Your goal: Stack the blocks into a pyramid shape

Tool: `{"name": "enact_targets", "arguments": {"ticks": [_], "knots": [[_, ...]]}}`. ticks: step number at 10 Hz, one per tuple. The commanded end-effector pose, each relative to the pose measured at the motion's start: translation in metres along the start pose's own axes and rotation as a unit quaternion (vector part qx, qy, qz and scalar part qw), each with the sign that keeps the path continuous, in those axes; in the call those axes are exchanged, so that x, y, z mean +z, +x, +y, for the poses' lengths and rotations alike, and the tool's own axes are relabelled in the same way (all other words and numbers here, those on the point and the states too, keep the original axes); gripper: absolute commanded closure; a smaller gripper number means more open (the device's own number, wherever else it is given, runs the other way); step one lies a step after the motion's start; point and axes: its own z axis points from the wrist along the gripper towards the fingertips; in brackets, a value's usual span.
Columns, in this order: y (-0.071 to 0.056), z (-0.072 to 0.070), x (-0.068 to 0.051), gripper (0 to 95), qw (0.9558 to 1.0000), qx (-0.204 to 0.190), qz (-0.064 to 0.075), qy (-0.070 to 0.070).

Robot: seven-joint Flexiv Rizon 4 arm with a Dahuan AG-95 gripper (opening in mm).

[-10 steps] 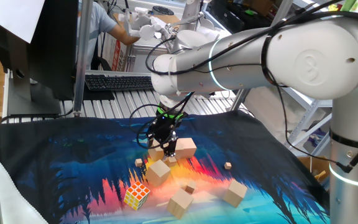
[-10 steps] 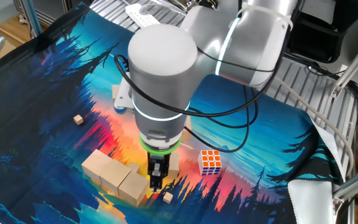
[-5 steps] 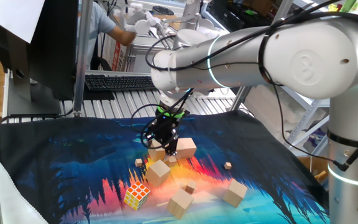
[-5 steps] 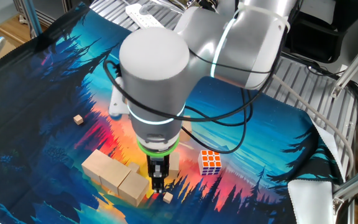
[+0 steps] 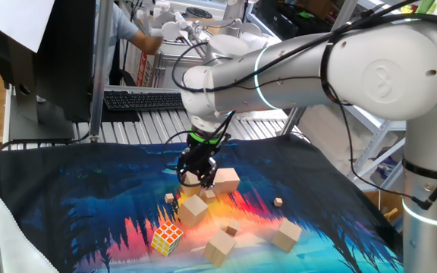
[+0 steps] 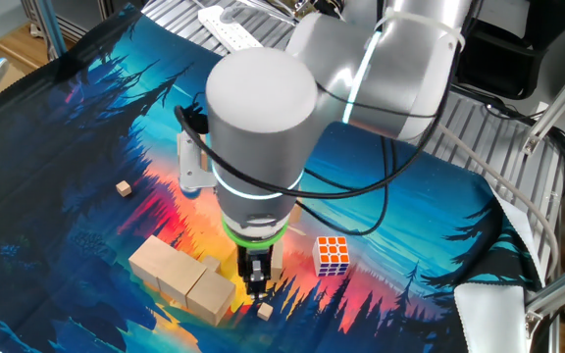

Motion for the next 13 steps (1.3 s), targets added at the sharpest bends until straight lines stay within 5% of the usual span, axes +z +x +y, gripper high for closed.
{"name": "enact_targets", "arguments": {"ticks": [1, 3, 4, 6, 7, 10, 11, 12, 13], "knots": [[0.007, -0.006, -0.002, 19.0, 0.9989, 0.045, -0.001, 0.015], [0.023, -0.019, 0.002, 19.0, 0.9973, 0.071, -0.009, 0.014], [0.032, -0.025, 0.005, 0.0, 0.9972, 0.073, -0.009, 0.013], [0.040, -0.033, 0.011, 0.0, 0.9976, 0.068, -0.011, 0.009], [0.040, -0.032, 0.012, 19.0, 0.9976, 0.068, -0.010, 0.006], [0.030, -0.029, 0.018, 19.0, 0.9976, 0.068, -0.011, 0.002], [0.027, -0.029, 0.020, 0.0, 0.9976, 0.068, -0.011, 0.002], [0.026, -0.029, 0.023, 19.0, 0.9977, 0.067, -0.011, -0.001], [0.026, -0.029, 0.023, 19.0, 0.9977, 0.067, -0.011, -0.001]]}}
